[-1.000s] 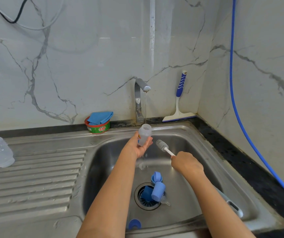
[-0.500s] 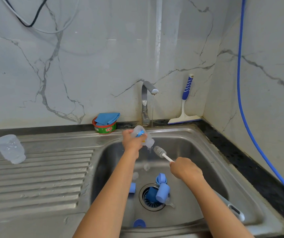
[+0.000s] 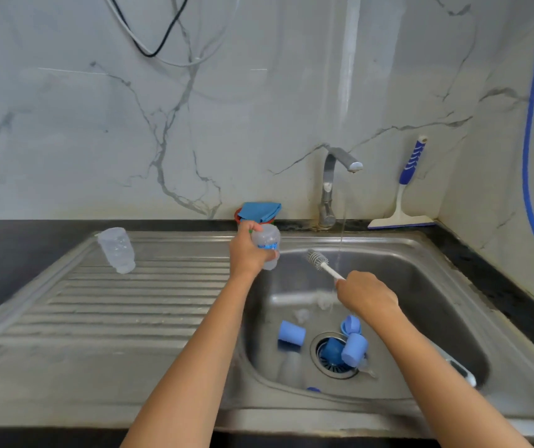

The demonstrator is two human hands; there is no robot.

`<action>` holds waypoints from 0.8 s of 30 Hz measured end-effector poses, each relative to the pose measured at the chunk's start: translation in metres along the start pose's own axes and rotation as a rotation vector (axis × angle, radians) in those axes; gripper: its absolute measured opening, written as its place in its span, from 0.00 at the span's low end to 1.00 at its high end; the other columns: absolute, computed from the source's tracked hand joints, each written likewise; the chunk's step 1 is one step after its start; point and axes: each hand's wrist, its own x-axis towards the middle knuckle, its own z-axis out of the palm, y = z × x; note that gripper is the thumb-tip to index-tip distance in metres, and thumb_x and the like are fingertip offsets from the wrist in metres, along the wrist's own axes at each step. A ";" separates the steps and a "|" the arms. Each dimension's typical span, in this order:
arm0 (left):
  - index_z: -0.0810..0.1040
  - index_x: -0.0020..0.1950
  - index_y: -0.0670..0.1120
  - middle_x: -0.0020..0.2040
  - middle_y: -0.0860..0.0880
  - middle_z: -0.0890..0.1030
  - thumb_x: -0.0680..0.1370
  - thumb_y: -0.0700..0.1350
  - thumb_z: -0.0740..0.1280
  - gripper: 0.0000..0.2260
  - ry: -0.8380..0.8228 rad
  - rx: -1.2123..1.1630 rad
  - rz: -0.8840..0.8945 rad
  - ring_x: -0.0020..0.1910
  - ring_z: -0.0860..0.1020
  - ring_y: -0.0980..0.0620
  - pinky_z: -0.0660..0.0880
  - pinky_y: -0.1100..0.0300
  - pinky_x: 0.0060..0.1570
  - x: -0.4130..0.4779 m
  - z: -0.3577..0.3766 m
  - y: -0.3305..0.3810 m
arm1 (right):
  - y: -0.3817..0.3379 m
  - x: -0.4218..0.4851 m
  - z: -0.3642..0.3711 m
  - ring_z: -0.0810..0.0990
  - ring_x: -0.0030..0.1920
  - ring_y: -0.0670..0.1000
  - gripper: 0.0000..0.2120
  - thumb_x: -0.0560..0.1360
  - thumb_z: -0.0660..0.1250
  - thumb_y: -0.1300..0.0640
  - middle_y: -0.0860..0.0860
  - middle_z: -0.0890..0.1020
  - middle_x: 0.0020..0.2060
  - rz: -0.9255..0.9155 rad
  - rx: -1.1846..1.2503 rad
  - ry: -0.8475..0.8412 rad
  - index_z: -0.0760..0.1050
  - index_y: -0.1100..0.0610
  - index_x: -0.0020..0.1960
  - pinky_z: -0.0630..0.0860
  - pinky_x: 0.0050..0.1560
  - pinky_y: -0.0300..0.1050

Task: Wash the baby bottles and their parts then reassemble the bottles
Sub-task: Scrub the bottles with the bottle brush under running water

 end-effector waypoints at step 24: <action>0.65 0.65 0.50 0.59 0.43 0.76 0.70 0.33 0.74 0.29 0.598 -0.007 -0.240 0.51 0.75 0.48 0.72 0.59 0.41 -0.012 -0.241 -0.091 | -0.163 -0.048 0.078 0.74 0.34 0.51 0.14 0.81 0.55 0.50 0.51 0.74 0.36 -0.377 0.074 -0.130 0.72 0.58 0.46 0.69 0.34 0.43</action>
